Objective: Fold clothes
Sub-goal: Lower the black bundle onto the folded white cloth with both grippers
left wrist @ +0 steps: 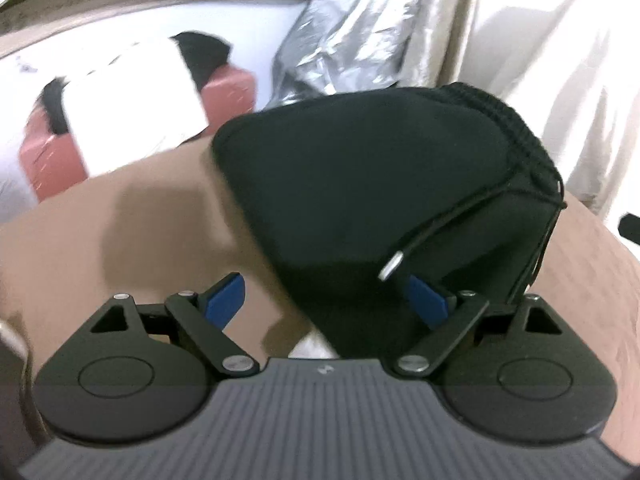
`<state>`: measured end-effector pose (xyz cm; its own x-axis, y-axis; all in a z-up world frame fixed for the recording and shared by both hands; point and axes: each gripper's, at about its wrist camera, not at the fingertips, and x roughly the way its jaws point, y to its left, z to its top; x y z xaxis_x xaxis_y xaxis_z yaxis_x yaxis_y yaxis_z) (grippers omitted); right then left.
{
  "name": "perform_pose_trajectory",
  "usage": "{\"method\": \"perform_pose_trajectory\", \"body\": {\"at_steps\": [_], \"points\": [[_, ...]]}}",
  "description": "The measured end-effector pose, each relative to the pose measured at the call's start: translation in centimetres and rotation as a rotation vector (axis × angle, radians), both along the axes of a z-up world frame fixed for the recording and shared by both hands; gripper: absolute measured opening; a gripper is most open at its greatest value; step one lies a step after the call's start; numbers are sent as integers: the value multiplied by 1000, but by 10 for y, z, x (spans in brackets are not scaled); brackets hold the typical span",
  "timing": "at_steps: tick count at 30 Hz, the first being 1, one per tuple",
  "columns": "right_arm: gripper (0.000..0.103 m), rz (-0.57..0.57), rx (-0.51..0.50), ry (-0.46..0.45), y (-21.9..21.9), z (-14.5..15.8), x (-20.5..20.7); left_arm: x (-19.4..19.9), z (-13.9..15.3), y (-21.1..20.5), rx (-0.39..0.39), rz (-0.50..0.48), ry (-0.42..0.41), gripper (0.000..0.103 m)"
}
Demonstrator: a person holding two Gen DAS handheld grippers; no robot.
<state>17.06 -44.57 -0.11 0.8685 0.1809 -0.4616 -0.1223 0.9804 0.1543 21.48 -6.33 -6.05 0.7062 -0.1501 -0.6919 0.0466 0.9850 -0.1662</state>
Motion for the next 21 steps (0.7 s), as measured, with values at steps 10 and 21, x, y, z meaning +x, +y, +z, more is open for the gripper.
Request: {"method": "perform_pose_trajectory", "body": {"at_steps": [10, 21], "points": [[84, -271, 777, 82, -96, -111, 71, 2, -20, 26, -171, 7, 29, 90], [70, -84, 577, -15, -69, -132, 87, 35, -33, 42, -267, 7, 67, 90]]}}
